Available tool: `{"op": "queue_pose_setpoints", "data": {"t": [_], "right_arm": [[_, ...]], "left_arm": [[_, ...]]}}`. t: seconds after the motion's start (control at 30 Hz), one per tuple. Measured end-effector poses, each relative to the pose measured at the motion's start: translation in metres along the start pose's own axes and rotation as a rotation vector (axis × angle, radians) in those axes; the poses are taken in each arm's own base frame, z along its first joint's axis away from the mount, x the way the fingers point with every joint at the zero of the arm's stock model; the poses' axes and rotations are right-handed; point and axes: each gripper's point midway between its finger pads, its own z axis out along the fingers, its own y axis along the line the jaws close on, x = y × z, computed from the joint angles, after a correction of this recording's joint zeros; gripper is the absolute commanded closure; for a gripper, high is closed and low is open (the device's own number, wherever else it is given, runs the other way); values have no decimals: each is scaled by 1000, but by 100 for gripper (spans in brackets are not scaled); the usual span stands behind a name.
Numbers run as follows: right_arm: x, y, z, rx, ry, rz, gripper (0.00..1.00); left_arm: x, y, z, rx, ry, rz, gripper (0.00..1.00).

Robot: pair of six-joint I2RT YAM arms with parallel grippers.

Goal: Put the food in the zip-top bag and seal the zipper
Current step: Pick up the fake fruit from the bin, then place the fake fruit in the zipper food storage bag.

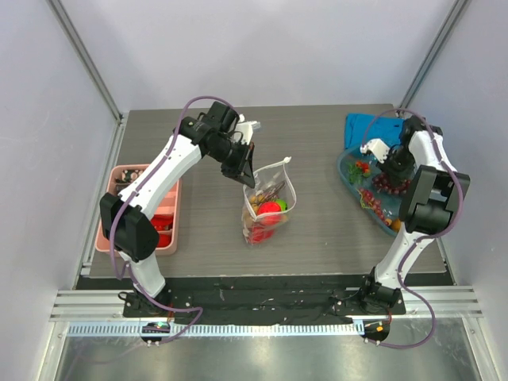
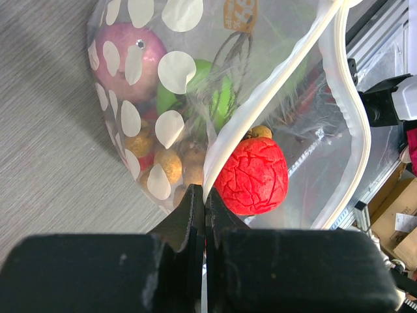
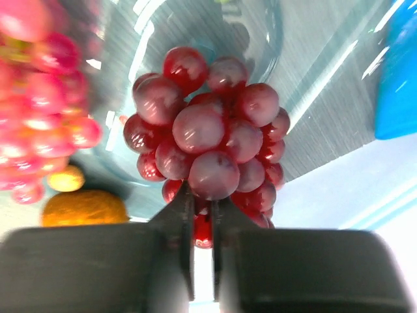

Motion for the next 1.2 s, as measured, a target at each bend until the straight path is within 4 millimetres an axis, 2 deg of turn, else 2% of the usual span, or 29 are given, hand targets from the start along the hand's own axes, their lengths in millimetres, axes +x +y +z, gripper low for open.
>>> {"op": "queue_pose_setpoints", "data": {"t": [0.1, 0.27, 0.5, 0.7, 0.8, 0.93, 1.03, 1.2], "right_arm": [[-10, 3, -18, 1, -54, 17, 99], [-28, 5, -66, 58, -157, 45, 99], [-59, 2, -145, 174, -351, 91, 99], [-97, 8, -219, 235, -589, 127, 99], [-123, 16, -261, 244, -729, 128, 99], [-166, 46, -309, 210, -902, 89, 99], [-202, 86, -340, 132, -1032, 42, 99], [-249, 153, -390, -25, -1236, -27, 99]], "left_arm": [[0, 0, 0, 0, 0, 3, 100], [0, 0, 0, -1, 0, 4, 100], [0, 1, 0, -2, -2, 1, 100], [-1, 2, 1, -3, 0, -2, 100], [-1, 3, 2, -3, 3, -5, 100], [-1, 4, 3, -4, 6, -8, 100], [-2, 4, 4, -3, 5, -8, 100], [-4, 4, 4, -3, 2, -6, 100]]}}
